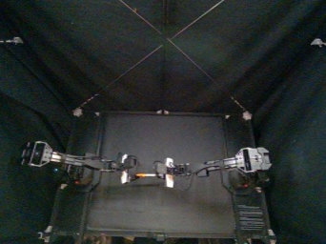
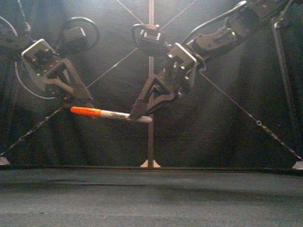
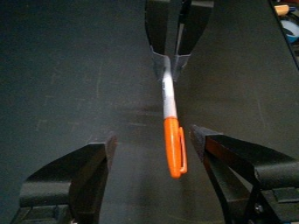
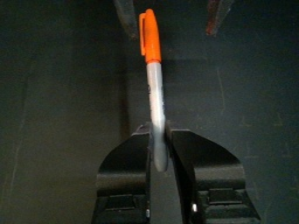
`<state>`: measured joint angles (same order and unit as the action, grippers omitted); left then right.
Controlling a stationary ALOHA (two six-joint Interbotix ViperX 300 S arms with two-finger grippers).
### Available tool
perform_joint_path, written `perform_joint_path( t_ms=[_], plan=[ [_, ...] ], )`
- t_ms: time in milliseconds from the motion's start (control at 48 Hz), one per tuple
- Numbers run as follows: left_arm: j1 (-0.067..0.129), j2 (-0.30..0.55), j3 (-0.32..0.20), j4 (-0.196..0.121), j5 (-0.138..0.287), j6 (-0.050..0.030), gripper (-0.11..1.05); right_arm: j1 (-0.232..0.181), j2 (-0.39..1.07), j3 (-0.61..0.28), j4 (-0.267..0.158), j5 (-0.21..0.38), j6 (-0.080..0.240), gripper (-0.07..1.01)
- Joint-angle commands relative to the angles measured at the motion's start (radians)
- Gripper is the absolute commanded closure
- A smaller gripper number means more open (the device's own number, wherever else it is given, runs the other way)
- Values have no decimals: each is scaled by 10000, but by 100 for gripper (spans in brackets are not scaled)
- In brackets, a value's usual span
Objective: Uncap the pen
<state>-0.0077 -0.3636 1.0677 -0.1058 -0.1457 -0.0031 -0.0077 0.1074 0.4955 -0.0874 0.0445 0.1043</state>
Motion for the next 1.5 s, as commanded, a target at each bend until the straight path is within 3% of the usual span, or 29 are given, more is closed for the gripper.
perform_joint_path(
  t_ms=[21,500,1000,1104,1312,1500],
  plan=[
    [-61,77,-245,-77,-46,0,-4,-61,-383,-261,-31,-31,-15,45],
    [-77,430,-322,-138,-46,31,-1,-92,-383,-291,-107,-31,15,45],
    [-77,430,-337,-77,-46,46,28,-92,-383,-245,-123,-31,15,45],
    [-61,445,-322,0,92,46,36,-92,-383,-199,-107,31,15,45],
    [-15,353,-322,-15,828,46,46,-107,-552,61,-46,261,31,45],
    [15,61,-138,-15,859,46,46,-123,-936,506,15,261,46,45]
  ],
)
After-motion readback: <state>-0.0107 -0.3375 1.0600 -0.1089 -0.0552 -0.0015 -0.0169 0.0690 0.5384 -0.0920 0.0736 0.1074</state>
